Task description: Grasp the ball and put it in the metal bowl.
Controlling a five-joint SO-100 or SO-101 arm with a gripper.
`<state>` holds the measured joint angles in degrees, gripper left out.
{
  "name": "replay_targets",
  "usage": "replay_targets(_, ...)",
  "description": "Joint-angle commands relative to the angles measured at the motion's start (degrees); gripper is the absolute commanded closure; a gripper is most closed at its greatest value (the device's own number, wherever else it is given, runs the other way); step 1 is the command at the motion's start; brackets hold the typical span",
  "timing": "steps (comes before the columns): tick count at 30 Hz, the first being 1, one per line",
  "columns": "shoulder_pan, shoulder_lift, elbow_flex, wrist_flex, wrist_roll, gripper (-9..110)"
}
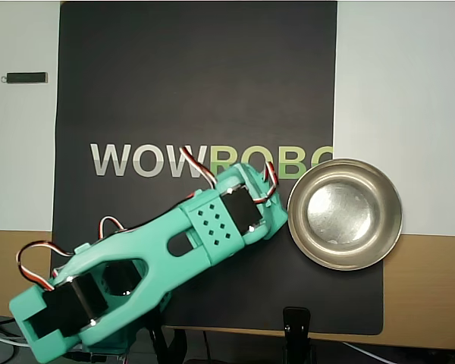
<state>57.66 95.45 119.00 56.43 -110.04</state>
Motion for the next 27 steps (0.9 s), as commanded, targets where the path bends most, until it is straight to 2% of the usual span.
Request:
replay_targets(1, -0.3, 3.9, -1.2, 1.4, 0.3, 80)
replay_targets(6, -0.3, 5.4, -4.8, 9.3, 0.3, 80)
replay_targets(19, 3.1, 4.6, -26.2, 37.3, 0.3, 80)
replay_targets(27, 4.7, 4.5, -30.3, 40.0, 0.4, 80)
